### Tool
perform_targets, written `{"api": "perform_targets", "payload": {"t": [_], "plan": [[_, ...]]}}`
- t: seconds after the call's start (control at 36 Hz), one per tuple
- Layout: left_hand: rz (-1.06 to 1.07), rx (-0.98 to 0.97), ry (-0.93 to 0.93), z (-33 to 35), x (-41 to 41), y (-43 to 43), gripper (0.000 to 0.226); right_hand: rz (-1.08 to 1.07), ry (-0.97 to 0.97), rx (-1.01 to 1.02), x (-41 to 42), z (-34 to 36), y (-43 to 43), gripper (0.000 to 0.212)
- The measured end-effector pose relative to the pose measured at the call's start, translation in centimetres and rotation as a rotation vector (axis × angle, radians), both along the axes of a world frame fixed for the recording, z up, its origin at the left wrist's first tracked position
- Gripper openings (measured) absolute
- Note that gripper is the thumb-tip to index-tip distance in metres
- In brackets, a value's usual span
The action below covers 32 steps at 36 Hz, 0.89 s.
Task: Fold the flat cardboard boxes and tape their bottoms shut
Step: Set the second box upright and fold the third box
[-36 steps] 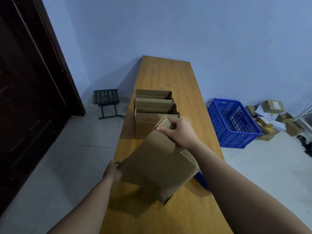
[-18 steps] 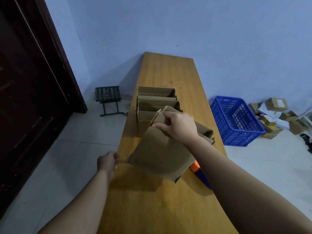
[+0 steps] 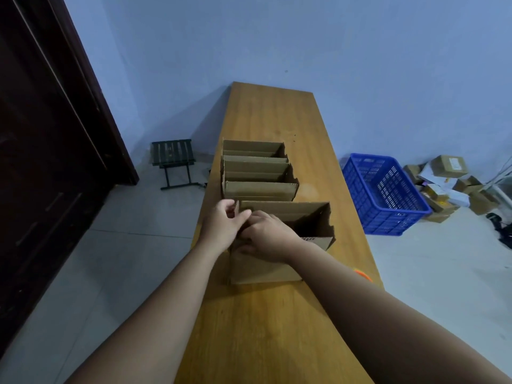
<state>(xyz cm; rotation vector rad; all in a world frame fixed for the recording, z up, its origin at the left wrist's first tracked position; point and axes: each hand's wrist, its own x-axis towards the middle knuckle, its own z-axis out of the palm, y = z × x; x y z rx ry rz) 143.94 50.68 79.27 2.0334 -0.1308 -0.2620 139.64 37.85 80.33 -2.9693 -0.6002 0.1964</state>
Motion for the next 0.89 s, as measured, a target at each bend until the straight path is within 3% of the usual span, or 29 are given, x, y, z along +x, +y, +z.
{"api": "perform_targets", "payload": {"t": [0.08, 0.17, 0.25, 0.33, 0.42, 0.5, 0.58, 0.69, 0.81, 0.89], "plan": [[0.047, 0.078, 0.033, -0.5, 0.2, -0.4, 0.044, -0.068, 0.154, 0.075, 0.0, 0.3, -0.2, 0.035], [0.062, 0.096, 0.044, -0.7, 0.3, -0.5, 0.043, -0.278, 0.258, 0.401, -0.3, 1.9, -1.5, 0.039], [0.039, 0.119, 0.021, -0.8, 0.4, -0.7, 0.042, -0.654, 0.041, 0.628, -0.2, 2.6, -5.1, 0.036], [0.039, 0.143, 0.021, -0.7, 0.4, -1.0, 0.044, -1.053, -0.102, 0.591, -0.3, 2.0, -8.7, 0.029], [0.027, 0.18, 0.015, -0.6, 0.5, -1.7, 0.044, -1.231, -0.034, 0.655, -1.0, 1.4, -10.3, 0.034], [0.032, 0.258, -0.013, -0.6, 0.5, -2.3, 0.045, -1.376, -0.149, 0.676, -1.6, 1.0, -10.9, 0.038], [0.062, 0.348, -0.064, -0.3, 0.4, -2.6, 0.043, -1.389, -0.033, 0.647, -2.1, 0.8, -11.2, 0.05], [0.116, 0.392, -0.086, 0.0, 0.3, -2.9, 0.03, -1.23, 0.172, 0.735, -2.3, 1.3, -11.4, 0.061], [0.096, 0.405, -0.043, 0.4, 0.4, -3.0, 0.022, -1.11, 0.189, 0.561, -1.7, 1.7, -11.4, 0.068], [0.051, 0.417, -0.014, 0.6, 0.6, -3.1, 0.026, -0.965, 0.21, 0.329, -1.3, 1.4, -11.0, 0.055]]}}
